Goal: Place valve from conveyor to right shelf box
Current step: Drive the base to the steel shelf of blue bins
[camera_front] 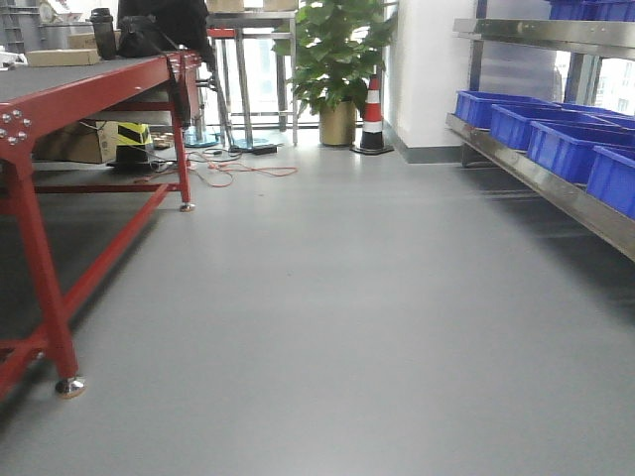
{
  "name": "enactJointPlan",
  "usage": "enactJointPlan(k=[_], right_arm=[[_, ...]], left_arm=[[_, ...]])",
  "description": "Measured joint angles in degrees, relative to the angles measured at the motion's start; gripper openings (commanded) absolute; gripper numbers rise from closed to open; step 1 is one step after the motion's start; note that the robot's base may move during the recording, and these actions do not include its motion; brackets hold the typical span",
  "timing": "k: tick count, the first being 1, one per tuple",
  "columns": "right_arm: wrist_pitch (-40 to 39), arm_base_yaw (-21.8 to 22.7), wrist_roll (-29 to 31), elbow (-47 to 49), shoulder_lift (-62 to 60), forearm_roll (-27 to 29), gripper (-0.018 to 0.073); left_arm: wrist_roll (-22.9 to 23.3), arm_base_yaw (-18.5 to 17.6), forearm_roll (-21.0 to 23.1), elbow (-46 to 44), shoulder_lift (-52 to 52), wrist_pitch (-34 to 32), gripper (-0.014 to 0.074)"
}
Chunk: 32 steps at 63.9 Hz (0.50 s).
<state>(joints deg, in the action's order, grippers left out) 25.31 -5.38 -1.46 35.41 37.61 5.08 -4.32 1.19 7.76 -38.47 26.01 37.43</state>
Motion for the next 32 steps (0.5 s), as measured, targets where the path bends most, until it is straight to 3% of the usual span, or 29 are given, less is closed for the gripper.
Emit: enactJointPlan(k=[32], right_arm=[[0.0, 0.0, 0.0, 0.0, 0.0, 0.0, -0.0165]], left_arm=[[0.0, 0.0, 0.0, 0.0, 0.0, 0.0, -0.0111]])
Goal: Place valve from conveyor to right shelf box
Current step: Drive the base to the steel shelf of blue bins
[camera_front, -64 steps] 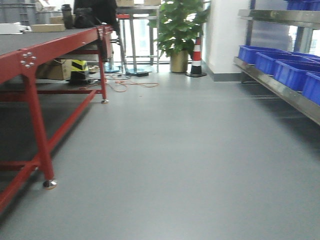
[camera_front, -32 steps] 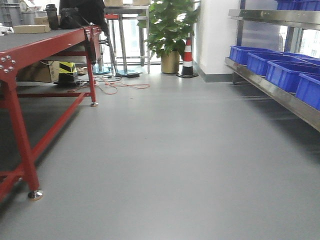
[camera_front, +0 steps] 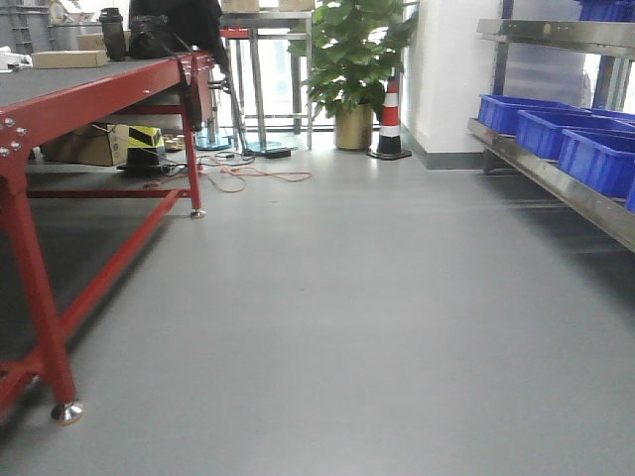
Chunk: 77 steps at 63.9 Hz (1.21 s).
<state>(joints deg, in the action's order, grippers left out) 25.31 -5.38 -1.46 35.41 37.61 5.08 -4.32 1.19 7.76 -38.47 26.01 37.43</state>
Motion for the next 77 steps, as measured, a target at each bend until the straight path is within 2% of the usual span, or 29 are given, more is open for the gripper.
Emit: enactJointPlan(k=[77], right_arm=[[0.0, 0.0, -0.11, 0.0, 0.0, 0.0, -0.0165]], left_arm=[[0.0, 0.0, -0.09, 0.0, 0.0, 0.0, -0.0111]])
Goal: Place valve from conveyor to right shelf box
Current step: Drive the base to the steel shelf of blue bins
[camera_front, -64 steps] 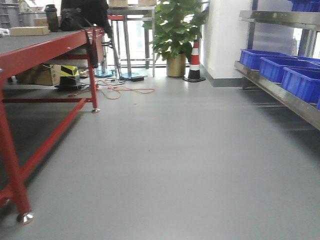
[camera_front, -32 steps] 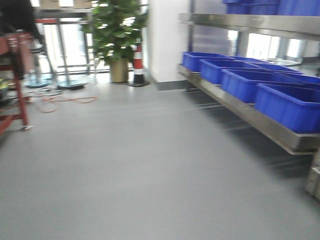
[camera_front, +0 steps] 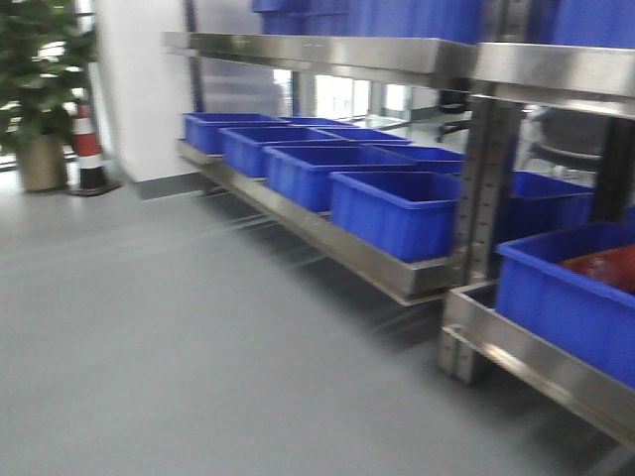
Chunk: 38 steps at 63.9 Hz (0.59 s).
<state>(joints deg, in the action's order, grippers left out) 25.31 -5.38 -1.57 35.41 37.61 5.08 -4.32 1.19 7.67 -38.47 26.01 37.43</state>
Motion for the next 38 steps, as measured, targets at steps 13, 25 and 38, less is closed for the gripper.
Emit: enactJointPlan(k=[13, 25, 38], right_arm=[[0.0, 0.0, 0.0, 0.0, 0.0, 0.0, -0.0165], [0.0, 0.0, 0.0, 0.0, 0.0, 0.0, -0.0165], [0.0, 0.0, 0.0, 0.0, 0.0, 0.0, -0.0165]], left_arm=[[0.0, 0.0, 0.0, 0.0, 0.0, 0.0, -0.0111], [0.0, 0.0, 0.0, 0.0, 0.0, 0.0, -0.0111], [0.0, 0.0, 0.0, 0.0, 0.0, 0.0, -0.0111]])
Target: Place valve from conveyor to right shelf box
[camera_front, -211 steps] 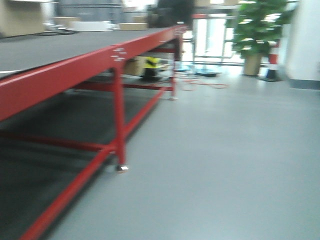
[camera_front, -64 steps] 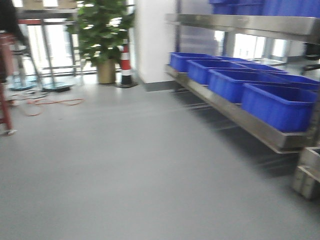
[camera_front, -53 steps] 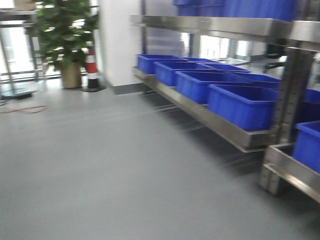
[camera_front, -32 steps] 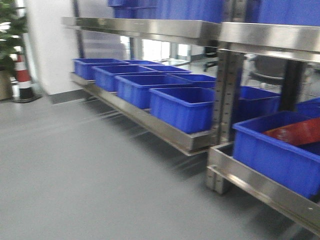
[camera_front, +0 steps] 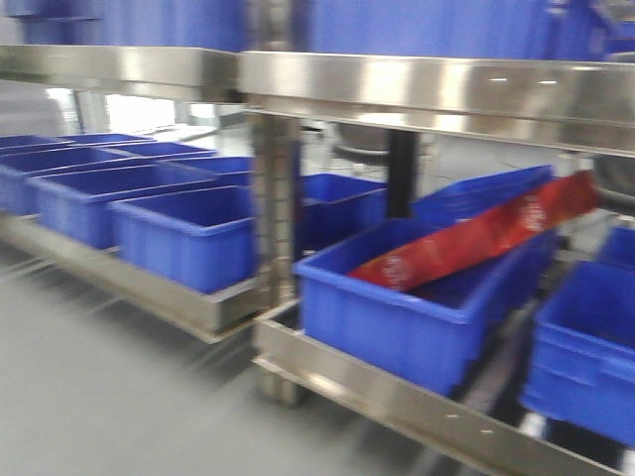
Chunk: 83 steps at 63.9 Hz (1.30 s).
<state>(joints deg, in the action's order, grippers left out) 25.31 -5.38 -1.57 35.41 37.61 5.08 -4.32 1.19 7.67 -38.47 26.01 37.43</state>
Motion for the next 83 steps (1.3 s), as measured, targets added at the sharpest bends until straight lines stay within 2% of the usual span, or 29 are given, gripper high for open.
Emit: enactJointPlan(k=[83], right_arm=[[0.0, 0.0, 0.0, 0.0, 0.0, 0.0, -0.0165]], left_arm=[[0.0, 0.0, 0.1, 0.0, 0.0, 0.0, -0.0111]])
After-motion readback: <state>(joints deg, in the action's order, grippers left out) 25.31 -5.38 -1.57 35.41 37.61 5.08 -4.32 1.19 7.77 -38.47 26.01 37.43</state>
